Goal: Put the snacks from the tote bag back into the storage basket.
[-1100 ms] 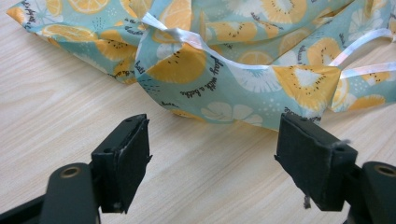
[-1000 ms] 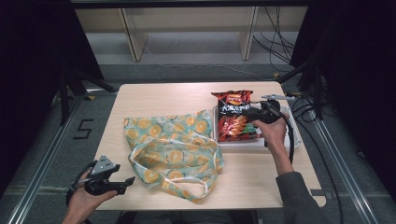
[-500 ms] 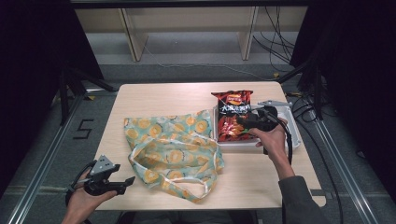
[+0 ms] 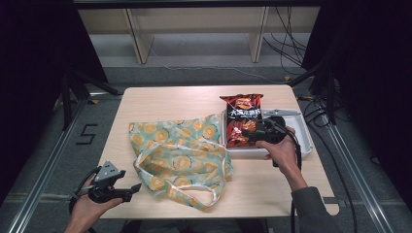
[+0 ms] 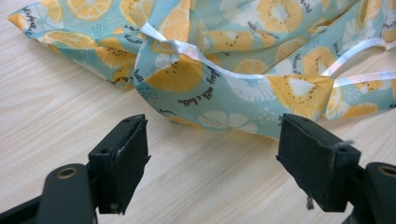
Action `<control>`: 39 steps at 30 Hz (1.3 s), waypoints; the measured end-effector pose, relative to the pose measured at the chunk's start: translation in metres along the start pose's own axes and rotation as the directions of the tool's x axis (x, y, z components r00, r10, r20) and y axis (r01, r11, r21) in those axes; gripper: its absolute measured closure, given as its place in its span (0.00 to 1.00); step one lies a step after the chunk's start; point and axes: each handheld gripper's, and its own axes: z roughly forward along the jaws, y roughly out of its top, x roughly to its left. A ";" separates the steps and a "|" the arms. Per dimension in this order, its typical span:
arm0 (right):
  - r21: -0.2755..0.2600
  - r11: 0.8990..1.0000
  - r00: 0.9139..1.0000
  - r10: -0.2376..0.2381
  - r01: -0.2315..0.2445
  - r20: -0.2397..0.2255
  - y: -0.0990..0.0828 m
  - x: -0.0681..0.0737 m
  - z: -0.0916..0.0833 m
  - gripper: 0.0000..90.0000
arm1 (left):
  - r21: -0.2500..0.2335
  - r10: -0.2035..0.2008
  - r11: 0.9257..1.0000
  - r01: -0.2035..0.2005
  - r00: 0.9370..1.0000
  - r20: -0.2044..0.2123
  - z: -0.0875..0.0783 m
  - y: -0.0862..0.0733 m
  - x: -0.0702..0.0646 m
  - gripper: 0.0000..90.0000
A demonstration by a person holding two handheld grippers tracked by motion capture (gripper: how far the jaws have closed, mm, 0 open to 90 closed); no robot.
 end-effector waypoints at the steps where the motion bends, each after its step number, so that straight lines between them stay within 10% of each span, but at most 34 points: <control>1: -0.004 1.000 1.000 -0.027 0.027 0.001 0.000 -0.002 0.000 0.36 | -0.009 0.000 1.000 0.000 1.000 -0.002 0.000 0.000 0.000 0.27; 12: 0.012 0.999 0.999 -0.044 0.044 -0.015 -0.013 0.010 -0.001 0.34 | -0.004 -0.010 1.000 0.010 1.000 -0.008 -0.001 -0.001 0.001 0.26; 14: 0.025 0.999 1.000 -0.022 0.022 -0.021 -0.016 0.014 -0.002 0.34 | 0.031 0.043 0.999 -0.043 0.999 -0.006 -0.004 -0.001 0.004 0.26; 39: 0.044 0.994 0.993 -0.097 0.100 -0.062 -0.057 0.038 -0.020 0.34 | -0.010 0.003 1.000 -0.003 1.000 -0.006 -0.001 -0.003 0.002 0.26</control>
